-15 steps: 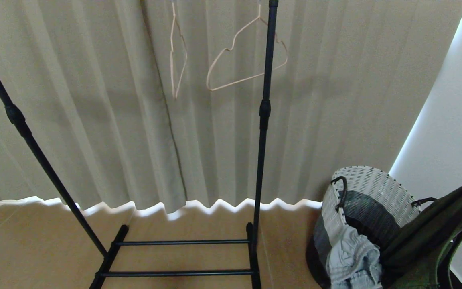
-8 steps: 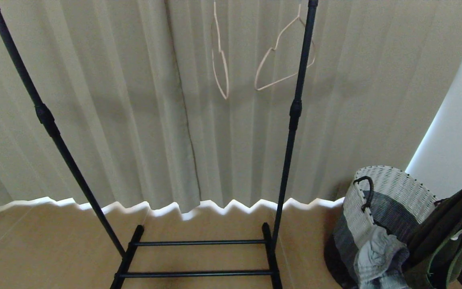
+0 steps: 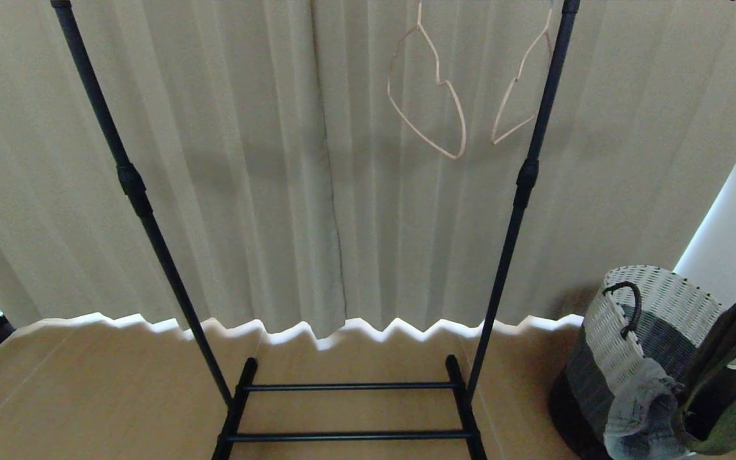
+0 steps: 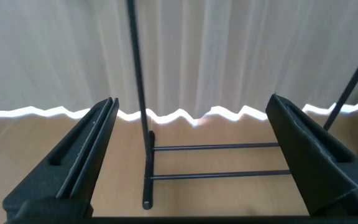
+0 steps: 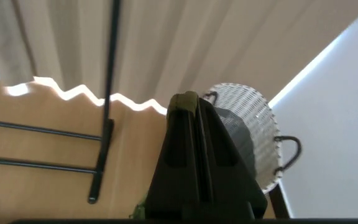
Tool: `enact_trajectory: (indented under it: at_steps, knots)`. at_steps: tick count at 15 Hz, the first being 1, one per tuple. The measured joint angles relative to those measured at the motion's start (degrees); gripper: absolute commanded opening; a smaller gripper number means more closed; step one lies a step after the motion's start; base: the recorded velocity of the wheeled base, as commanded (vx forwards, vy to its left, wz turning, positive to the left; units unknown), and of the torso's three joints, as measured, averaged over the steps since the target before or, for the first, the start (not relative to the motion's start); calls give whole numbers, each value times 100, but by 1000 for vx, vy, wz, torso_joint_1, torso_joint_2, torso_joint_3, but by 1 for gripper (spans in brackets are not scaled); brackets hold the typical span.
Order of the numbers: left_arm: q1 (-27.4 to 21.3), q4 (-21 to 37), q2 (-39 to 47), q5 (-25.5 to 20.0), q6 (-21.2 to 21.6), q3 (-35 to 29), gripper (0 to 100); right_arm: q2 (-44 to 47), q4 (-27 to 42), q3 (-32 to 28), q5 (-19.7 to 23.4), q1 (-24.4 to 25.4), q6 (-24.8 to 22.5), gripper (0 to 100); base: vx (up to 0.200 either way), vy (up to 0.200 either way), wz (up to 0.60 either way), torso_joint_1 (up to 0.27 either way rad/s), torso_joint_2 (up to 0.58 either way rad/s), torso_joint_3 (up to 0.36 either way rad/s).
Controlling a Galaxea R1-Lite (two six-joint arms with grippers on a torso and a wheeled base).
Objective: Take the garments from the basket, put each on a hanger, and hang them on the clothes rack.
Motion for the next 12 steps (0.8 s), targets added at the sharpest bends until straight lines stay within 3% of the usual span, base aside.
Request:
enact_trajectory:
  at_steps: [8,12]
  knots:
    - [2,-2,7,7,134,0,100,397,-820,-373,5,45,4,0,0,0,0,0,0,0]
    - [5,-30,2,-280,312,0,100,706,-796,-889,2,612,56,0,0,0,0,0,0,0]
